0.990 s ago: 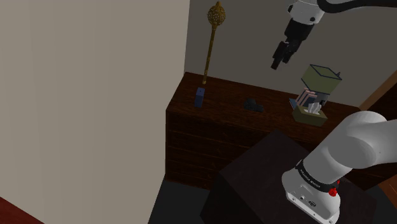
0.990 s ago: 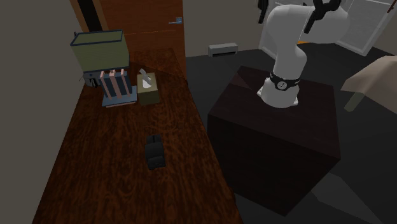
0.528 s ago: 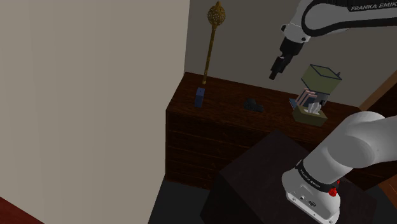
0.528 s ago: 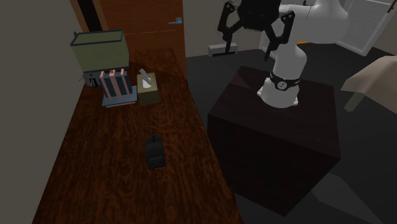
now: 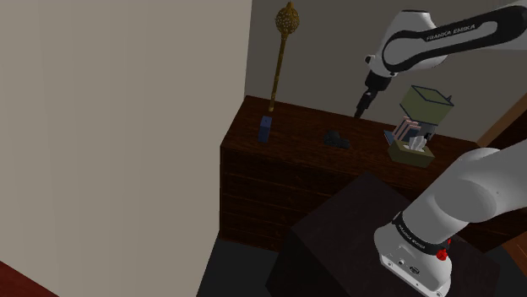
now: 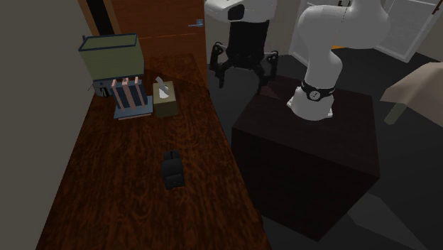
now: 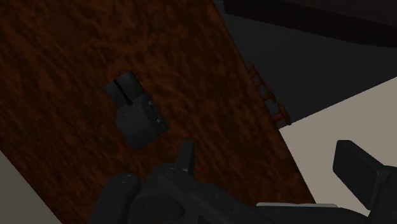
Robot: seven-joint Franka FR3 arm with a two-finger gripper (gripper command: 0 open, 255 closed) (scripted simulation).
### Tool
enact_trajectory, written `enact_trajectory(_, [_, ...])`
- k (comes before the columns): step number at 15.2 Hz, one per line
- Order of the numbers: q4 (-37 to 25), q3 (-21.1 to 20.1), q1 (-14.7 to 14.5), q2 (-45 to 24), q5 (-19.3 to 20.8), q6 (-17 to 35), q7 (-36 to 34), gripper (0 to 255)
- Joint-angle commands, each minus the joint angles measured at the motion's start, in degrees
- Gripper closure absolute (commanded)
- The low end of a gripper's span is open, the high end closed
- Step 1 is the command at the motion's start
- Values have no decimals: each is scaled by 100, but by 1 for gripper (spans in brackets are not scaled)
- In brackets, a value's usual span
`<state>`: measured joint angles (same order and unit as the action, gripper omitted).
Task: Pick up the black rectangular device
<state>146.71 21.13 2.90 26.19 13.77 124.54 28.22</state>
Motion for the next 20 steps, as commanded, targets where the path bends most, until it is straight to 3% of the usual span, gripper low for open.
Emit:
enact_trajectory(1, [-68,236,-39,-427,-29,363,331,0])
enact_trajectory(6, [-372,806,-183,-1590,-420,1168,1319,0])
enact_trajectory(11, [-891,1123,-236,-2930,-1412,1791,2637,0])
enact_trajectory(16, [-1641,845,208,-4272,-2552,2102,3963,0])
enact_trajectory(20, [-2380,436,746,-5238,-3103,2191,4704,0])
